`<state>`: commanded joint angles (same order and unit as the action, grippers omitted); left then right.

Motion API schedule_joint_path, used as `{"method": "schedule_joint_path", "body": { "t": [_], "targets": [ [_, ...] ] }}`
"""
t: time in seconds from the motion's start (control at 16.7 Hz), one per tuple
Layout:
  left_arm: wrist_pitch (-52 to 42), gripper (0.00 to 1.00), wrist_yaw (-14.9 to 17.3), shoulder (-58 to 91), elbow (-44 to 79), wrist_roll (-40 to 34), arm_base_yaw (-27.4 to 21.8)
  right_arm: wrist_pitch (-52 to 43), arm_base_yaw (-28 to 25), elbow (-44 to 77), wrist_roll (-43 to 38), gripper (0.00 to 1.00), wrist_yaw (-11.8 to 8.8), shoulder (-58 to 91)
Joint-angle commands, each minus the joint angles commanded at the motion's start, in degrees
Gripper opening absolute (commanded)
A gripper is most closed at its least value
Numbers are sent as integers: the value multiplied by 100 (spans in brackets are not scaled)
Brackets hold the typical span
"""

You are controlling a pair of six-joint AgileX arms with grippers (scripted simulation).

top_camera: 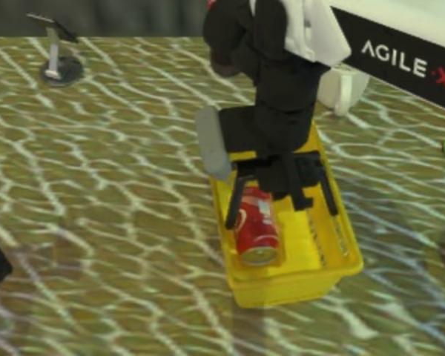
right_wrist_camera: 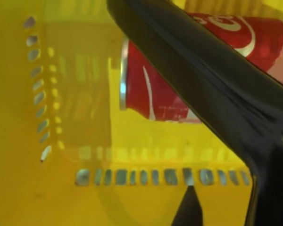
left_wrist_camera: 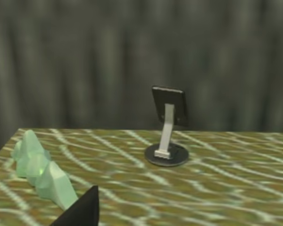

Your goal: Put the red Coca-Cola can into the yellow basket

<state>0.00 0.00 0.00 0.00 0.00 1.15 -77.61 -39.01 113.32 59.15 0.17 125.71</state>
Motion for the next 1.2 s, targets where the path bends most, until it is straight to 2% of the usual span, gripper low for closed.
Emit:
{"method": "schedule_joint_path", "body": {
  "t": [1.2],
  "targets": [
    [0,100,0,0,0,0,0,0,0,0,0,0,0,0]
  ]
}}
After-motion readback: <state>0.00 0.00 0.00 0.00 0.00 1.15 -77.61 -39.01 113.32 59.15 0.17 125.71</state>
